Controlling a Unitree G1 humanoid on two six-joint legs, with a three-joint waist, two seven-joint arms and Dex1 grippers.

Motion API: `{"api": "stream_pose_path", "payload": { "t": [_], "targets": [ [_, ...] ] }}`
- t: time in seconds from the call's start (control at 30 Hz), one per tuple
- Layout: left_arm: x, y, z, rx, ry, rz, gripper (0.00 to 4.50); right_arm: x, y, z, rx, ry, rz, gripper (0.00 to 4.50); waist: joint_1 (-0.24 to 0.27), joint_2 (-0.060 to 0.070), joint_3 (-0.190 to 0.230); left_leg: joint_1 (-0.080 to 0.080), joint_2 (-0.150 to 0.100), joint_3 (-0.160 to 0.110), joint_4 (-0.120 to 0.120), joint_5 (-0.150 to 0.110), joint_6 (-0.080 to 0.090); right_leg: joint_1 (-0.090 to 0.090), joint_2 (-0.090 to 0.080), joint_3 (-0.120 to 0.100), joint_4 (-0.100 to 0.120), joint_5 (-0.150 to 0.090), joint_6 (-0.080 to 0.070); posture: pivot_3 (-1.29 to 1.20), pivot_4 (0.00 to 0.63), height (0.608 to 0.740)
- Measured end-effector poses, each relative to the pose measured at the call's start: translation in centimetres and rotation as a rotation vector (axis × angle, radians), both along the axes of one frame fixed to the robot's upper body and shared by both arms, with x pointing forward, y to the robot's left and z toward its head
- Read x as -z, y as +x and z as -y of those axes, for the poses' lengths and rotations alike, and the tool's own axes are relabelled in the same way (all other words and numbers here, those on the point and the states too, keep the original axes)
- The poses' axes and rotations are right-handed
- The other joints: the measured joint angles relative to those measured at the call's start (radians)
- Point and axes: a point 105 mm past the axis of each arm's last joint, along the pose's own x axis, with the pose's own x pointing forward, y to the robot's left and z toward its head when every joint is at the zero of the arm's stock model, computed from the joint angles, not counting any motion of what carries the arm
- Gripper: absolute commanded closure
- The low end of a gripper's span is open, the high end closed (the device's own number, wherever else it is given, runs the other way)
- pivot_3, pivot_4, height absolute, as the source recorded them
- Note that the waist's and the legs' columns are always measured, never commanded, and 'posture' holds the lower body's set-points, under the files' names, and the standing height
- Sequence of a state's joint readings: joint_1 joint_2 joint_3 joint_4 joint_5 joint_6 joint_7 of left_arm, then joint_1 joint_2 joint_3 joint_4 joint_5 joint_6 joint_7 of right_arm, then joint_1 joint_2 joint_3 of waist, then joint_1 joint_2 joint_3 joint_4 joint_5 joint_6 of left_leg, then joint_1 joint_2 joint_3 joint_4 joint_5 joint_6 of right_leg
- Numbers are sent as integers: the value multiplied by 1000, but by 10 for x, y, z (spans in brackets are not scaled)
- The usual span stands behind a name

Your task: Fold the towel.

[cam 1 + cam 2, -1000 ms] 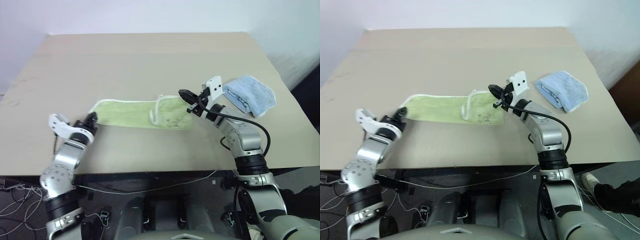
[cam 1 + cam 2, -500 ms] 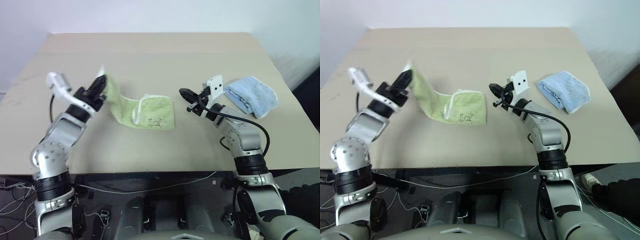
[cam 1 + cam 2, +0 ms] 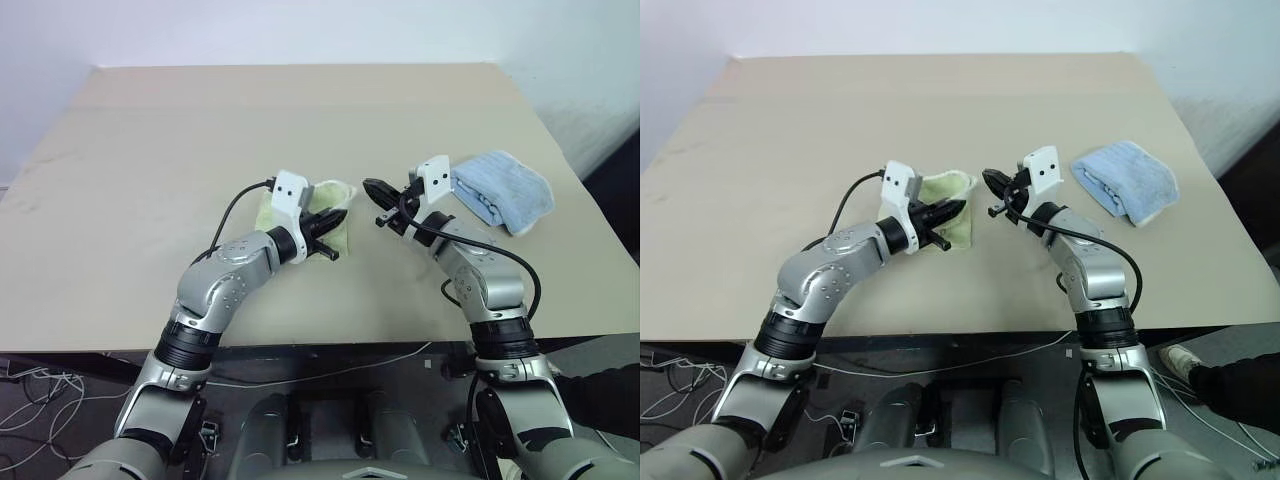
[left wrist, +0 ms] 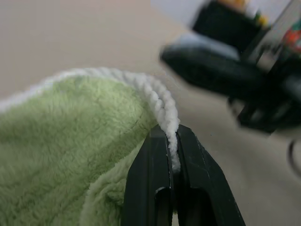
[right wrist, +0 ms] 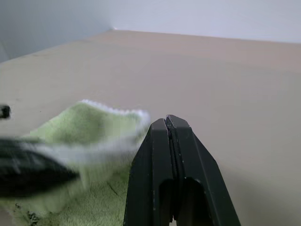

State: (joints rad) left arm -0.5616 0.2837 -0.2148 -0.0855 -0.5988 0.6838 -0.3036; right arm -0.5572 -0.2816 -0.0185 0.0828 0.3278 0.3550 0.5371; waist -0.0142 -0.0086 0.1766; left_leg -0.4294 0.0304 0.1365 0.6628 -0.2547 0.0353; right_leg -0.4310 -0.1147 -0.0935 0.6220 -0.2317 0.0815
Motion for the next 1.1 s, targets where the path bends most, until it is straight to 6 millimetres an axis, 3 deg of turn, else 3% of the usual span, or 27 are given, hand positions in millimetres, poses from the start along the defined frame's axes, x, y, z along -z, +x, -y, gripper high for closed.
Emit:
{"api": "stream_pose_path", "payload": {
  "t": [0.17,0.37,0.57,0.7,0.8,0.97,1.03,1.1],
  "targets": [
    [-4,-6,6,50,-104,-23,2764,-1,0,1,5,-2,3,4500,1,0,0,0,0,0,0,0,0,0,-1,0,0,0,0,0,150,740],
    [-18,-11,-8,49,-216,-19,712,-1,1,3,9,-9,3,4500,0,0,0,0,0,0,0,0,0,0,-1,0,0,0,0,0,150,740],
    [-27,7,-61,-174,-215,63,712,-3,2,3,9,-10,3,4500,0,0,0,0,0,0,0,0,0,0,-1,0,0,0,0,0,150,740],
    [-13,15,-86,-287,-152,70,1600,-8,2,-6,-28,-8,12,4500,1,0,0,0,0,0,0,0,0,0,-1,0,0,0,0,0,150,740],
    [-2,18,-89,-303,-123,59,2701,-5,0,-28,-98,-5,-2,4500,0,0,0,0,0,0,0,0,0,0,0,0,0,0,0,0,150,740],
    [20,22,-83,-284,-14,55,4410,39,4,-53,-150,-88,-140,4500,2,0,0,0,-1,0,0,0,0,1,-1,0,0,0,0,0,150,740],
    [35,23,-82,-278,57,41,4484,66,5,-56,-146,-143,-217,4500,-1,0,0,0,0,0,0,0,0,0,-1,0,0,0,0,0,150,740],
    [43,24,-83,-268,117,49,4484,76,5,-60,-148,-170,-229,4500,-3,0,0,0,0,0,0,0,0,0,0,0,0,0,0,0,150,740]
  ]
}}
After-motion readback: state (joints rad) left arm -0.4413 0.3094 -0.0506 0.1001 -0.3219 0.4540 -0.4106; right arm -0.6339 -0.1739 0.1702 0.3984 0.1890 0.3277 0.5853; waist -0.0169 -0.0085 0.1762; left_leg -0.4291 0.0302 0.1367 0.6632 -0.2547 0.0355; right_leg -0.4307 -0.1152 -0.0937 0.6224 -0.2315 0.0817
